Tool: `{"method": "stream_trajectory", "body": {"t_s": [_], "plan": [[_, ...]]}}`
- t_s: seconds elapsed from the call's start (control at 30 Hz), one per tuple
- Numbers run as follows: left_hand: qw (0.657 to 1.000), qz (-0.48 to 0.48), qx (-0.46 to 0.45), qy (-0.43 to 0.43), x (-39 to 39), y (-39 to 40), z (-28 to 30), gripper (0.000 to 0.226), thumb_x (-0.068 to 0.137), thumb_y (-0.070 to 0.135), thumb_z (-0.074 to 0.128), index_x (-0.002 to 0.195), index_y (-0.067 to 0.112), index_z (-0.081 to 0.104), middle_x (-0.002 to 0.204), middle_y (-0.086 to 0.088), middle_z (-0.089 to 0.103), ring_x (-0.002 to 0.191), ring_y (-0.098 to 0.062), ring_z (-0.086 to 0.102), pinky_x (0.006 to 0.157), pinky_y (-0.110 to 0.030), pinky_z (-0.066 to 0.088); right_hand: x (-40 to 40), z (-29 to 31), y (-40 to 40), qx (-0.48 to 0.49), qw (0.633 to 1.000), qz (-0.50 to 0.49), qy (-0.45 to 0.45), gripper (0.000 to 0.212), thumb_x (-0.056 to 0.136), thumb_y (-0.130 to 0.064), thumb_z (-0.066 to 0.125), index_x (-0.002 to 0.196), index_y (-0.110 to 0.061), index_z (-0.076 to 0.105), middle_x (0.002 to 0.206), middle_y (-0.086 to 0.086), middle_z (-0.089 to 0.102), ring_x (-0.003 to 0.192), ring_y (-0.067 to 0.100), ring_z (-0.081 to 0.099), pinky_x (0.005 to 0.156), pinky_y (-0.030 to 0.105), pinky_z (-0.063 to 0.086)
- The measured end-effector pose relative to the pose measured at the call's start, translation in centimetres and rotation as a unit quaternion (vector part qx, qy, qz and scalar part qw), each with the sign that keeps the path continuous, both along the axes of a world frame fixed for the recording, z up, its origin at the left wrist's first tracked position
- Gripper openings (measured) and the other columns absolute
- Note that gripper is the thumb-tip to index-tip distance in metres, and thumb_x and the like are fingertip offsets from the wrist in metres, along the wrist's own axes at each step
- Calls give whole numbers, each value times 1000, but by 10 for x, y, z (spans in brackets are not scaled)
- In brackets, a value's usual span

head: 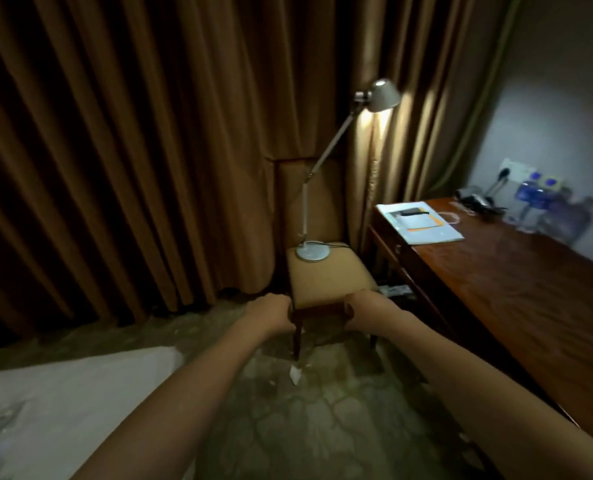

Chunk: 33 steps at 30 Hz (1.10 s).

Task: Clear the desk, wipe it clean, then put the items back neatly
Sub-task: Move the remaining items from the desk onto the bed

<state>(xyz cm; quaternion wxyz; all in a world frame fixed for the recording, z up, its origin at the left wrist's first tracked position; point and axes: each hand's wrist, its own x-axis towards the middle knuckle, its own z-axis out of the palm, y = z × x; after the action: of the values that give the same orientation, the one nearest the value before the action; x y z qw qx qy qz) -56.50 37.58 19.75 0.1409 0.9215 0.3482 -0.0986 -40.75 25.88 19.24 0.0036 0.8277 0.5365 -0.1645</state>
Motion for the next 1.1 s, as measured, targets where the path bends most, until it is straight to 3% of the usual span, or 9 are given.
{"method": "stream_trajectory", "body": {"t_s": [0.1, 0.23, 0.33, 0.43, 0.53, 0.7, 0.83, 0.93, 1.1], "plan": [[999, -39, -10, 11, 54, 21, -12, 37, 83, 40, 65, 114, 20, 59, 113, -1, 61, 99, -20, 58, 74, -31, 47, 37, -10, -6, 2, 999, -46, 22, 29, 87, -26, 62, 106, -4, 59, 105, 13, 61, 98, 31, 59, 71, 34, 44], [996, -80, -30, -18, 132, 62, -19, 38, 84, 37, 62, 117, 20, 57, 116, -3, 60, 102, -21, 57, 87, -35, 50, 99, -17, 10, -23, 995, -100, 17, 24, 89, -23, 60, 104, -4, 60, 101, 11, 63, 96, 31, 61, 74, 36, 51], [992, -120, -28, -25, 188, 94, -18, 38, 87, 35, 59, 121, 19, 54, 118, -4, 58, 106, -22, 55, 89, -33, 47, 145, -7, 28, -35, 991, -126, 1, 18, 90, -20, 59, 101, -6, 56, 91, 6, 56, 90, 28, 57, 64, 33, 43], [989, -144, -25, -37, 241, 123, -16, 40, 84, 35, 61, 119, 19, 56, 118, -4, 60, 105, -22, 56, 90, -35, 48, 187, 3, 43, -26, 985, -170, 3, 22, 90, -21, 59, 106, -5, 57, 103, 9, 59, 92, 26, 57, 61, 29, 42], [983, -176, -28, -41, 288, 141, -13, 39, 83, 33, 62, 119, 17, 57, 116, -6, 61, 104, -23, 57, 87, -33, 49, 220, -2, 50, -9, 978, -209, 18, 18, 89, -25, 62, 98, -11, 55, 98, 6, 56, 85, 21, 54, 57, 25, 39], [969, -240, -43, -29, 361, 138, -26, 38, 81, 32, 62, 115, 19, 59, 113, -3, 62, 103, -22, 58, 82, -32, 47, 272, -16, 42, -29, 963, -266, 25, 25, 89, -28, 62, 107, -10, 58, 98, 6, 56, 85, 22, 54, 59, 27, 39], [960, -275, -51, -14, 425, 128, -43, 33, 79, 33, 66, 109, 20, 60, 109, -2, 62, 99, -21, 59, 73, -29, 44, 326, -27, 34, -42, 950, -308, 32, 29, 90, -29, 62, 109, -8, 59, 106, 9, 61, 92, 25, 59, 67, 30, 44], [944, -329, -4, 14, 480, 121, -51, 31, 82, 31, 62, 111, 19, 57, 112, -2, 59, 104, -22, 57, 74, -31, 42, 378, -39, 28, -37, 940, -336, 36, 29, 90, -24, 62, 112, -5, 60, 112, 14, 62, 101, 29, 60, 82, 38, 52], [932, -361, 17, 27, 590, 114, -52, 19, 84, 31, 60, 99, 22, 53, 110, -3, 60, 99, -23, 58, 70, -29, 41, 481, -51, 20, -16, 924, -379, 46, 29, 91, -27, 62, 113, -10, 58, 114, 8, 61, 100, 22, 60, 85, 32, 52]]}}
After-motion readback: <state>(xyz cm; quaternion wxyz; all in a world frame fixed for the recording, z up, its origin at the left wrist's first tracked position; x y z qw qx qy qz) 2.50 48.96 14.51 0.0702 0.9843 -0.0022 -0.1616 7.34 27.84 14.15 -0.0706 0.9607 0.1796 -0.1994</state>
